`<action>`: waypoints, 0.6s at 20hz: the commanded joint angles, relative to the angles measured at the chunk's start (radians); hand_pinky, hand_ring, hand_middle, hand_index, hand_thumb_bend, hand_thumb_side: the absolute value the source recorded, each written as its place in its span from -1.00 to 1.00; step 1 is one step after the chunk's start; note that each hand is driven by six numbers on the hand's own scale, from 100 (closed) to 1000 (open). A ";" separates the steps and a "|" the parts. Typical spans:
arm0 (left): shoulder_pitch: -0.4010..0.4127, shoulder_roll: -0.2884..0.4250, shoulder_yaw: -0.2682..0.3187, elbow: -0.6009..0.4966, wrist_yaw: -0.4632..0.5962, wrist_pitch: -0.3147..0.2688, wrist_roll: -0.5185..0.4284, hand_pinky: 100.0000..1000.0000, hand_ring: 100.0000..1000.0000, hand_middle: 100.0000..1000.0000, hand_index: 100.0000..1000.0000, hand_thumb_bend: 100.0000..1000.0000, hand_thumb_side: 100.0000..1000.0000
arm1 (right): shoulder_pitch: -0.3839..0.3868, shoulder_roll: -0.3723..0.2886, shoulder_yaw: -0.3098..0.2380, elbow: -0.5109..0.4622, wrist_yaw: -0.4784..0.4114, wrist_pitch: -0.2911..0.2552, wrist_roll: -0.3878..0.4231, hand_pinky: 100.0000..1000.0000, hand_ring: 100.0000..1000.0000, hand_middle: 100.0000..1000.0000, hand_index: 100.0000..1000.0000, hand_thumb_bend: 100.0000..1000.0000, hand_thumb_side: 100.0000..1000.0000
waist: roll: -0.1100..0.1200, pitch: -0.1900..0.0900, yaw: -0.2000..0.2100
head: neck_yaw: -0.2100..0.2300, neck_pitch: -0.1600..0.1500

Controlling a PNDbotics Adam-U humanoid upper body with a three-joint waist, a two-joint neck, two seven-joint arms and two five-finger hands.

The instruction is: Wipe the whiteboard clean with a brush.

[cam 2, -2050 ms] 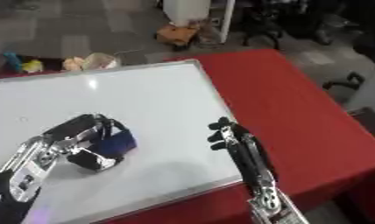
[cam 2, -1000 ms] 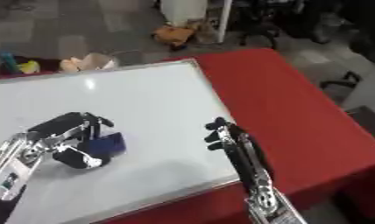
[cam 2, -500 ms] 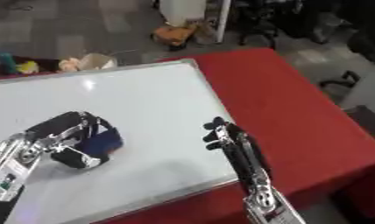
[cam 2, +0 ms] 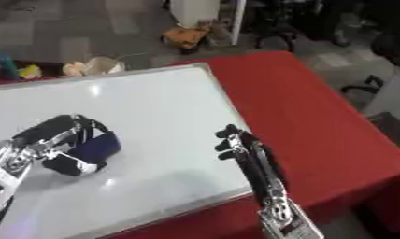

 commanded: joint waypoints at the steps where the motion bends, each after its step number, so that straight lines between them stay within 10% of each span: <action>1: -0.033 0.047 0.030 -0.012 -0.003 0.019 0.018 -0.28 -0.27 -0.21 0.60 -0.22 -0.63 | -0.004 -0.011 -0.009 -0.006 0.006 -0.004 0.001 0.11 0.19 -0.15 0.30 -1.00 0.68 | 0.002 -0.014 0.000 | -0.005 0.000; 12: -0.099 0.112 0.120 0.099 -0.069 0.089 0.122 -0.27 -0.25 -0.20 0.61 -0.19 -0.61 | 0.000 -0.007 -0.001 -0.003 0.009 -0.006 0.009 0.11 0.19 -0.15 0.30 -1.00 0.69 | 0.000 -0.008 -0.014 | 0.000 -0.011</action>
